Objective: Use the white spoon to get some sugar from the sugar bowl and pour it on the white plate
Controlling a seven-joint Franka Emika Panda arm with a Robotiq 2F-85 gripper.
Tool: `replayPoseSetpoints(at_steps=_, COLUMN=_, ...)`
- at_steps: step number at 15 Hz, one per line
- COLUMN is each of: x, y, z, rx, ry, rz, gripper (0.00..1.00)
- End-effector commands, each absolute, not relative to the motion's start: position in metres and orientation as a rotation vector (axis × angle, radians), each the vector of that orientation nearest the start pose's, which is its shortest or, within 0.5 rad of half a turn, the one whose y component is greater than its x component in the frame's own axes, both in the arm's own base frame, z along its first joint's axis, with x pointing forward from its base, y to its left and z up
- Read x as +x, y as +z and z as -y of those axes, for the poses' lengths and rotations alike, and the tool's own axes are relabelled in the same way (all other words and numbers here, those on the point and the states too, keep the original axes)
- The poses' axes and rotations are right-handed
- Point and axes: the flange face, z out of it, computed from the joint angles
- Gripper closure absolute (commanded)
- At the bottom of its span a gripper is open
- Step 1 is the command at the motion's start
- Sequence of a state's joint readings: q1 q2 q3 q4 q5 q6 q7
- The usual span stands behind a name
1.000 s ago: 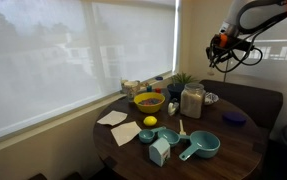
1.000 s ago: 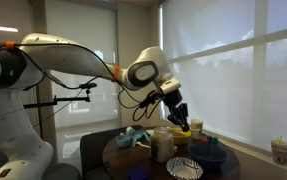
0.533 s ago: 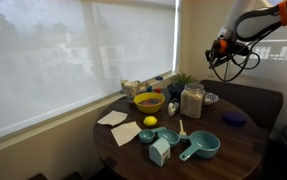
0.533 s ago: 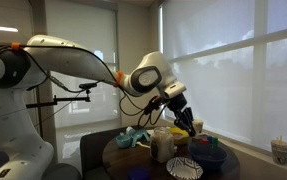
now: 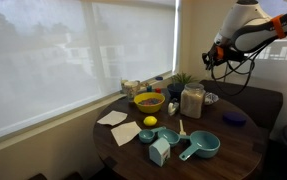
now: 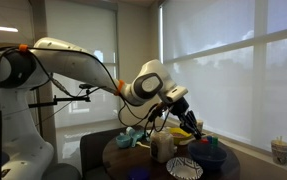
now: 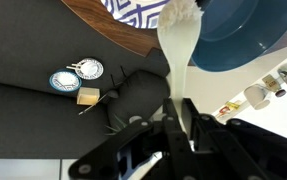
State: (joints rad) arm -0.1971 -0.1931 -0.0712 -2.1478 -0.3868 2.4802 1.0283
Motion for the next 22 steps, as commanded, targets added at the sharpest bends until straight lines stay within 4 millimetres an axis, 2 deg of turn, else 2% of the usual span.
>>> replayPoseSetpoints(at_steps=1, x=0.519, y=0.54, z=0.138, rx=-2.681, ry=-1.042, rz=-1.519, gripper=0.97)
replayPoseSetpoints(at_steps=15, x=0.516, y=0.544, z=0.107, rx=-2.748, ry=-1.371, rz=-1.314, gripper=0.97)
replayPoseSetpoints(at_steps=22, x=0.506, y=0.548, z=0.087, rx=-2.799, ry=-1.54, rz=-1.221, gripper=0.97)
